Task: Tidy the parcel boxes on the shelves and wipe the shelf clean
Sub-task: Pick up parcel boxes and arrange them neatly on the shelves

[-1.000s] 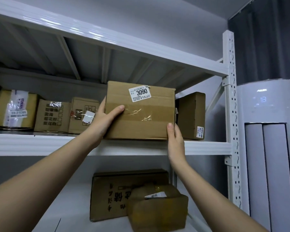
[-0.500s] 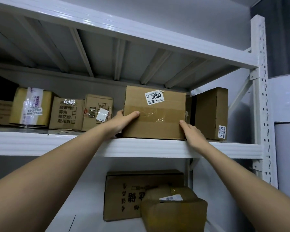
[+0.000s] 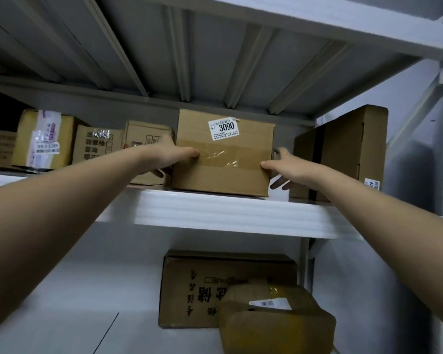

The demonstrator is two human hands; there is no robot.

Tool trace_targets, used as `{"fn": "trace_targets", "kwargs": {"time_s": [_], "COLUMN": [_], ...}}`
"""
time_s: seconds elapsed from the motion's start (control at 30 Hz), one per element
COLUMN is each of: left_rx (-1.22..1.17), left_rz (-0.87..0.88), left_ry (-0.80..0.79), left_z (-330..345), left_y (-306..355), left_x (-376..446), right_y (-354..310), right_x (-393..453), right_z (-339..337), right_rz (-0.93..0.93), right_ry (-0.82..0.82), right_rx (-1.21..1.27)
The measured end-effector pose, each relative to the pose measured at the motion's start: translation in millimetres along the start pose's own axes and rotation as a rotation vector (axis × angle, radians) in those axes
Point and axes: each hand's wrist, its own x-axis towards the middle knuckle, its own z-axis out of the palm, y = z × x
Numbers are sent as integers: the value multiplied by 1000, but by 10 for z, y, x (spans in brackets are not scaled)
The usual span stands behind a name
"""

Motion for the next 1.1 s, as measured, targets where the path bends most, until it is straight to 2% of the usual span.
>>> {"fn": "trace_targets", "kwargs": {"time_s": [0.17,0.3,0.4,0.5,0.63,0.77,1.1], "left_rx": [46,141,322,521,1005,1036,956], "left_rz": [135,182,255,212,74,-17,17], "left_ry": [76,78,206,286,248,163,153], "left_z": [-6,-133,-292,-484,-610,-676,-695], "left_y": [176,237,195,34,-215,-401,-562], "left_x": [187,360,588,827,1070,1279,1408], "right_y": [-152,-265,-346,-421,-457,-478,-518], "right_x": [295,440,557,709,903,1059,1456], "right_z": [-129,-125,-99,-23,85,142,330], "right_rz": [-116,-150,-120,-100,-85,-63,-49], "right_ry": [83,104,52,22,-24,-85,-127], "right_rx": [60,-86,-129,-152,-187,-215,-278]}}
